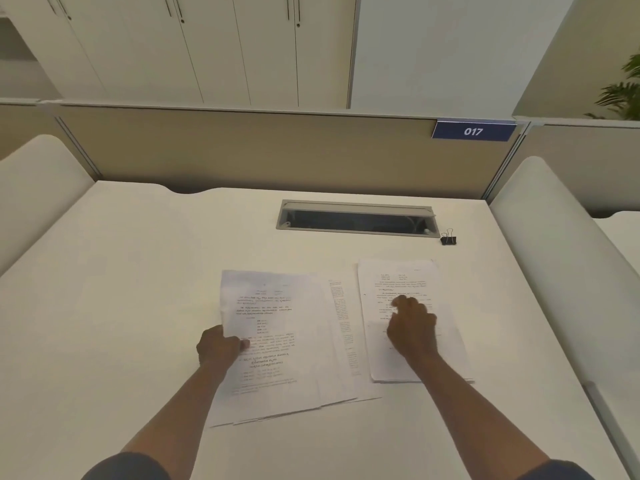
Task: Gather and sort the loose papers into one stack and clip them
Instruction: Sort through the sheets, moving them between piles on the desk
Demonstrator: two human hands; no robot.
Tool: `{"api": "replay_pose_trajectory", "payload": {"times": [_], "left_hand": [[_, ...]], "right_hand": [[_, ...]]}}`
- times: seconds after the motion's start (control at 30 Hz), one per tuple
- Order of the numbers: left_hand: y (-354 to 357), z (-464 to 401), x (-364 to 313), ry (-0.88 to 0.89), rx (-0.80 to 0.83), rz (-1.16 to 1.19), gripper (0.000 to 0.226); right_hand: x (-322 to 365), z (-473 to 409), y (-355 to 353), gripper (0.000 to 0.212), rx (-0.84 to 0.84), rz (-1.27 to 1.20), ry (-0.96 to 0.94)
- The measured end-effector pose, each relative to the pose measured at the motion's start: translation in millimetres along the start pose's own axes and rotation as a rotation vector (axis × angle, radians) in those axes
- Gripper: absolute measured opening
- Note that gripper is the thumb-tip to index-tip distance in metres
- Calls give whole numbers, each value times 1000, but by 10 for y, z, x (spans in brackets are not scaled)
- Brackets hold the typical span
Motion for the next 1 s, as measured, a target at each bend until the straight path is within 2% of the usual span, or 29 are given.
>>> {"api": "replay_pose_trajectory", "payload": {"times": [0.13,0.37,0.57,0.77,0.9,1.0], "left_hand": [[-58,-79,116,18,122,180,27],[-151,-126,184,18,311,422,18],[-175,-171,194,35,439,523,21],[-192,-168,211,2,550,604,31],[-126,-100,218,-30,722,595,45],[-60,-78,242,-48,783,566,40]], "right_hand": [[537,44,241,25,155,-275,-91],[1020,139,457,41,332,-759,40],[1212,158,479,25,367,-1133,145],[1247,182,482,29,325,-1126,144],[1303,223,526,26,298,-1196,224],[1290,255,626,40,297,-1168,286]]}}
Point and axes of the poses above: each hand's wrist, its own z-axis away from the middle knuckle, its own y-axis out of the palm, x = y × z, the point moved 8 cm from there along -z, towards the middle knuckle, and after that the axes turned 12 degrees about -y, right-handed, at the moved point
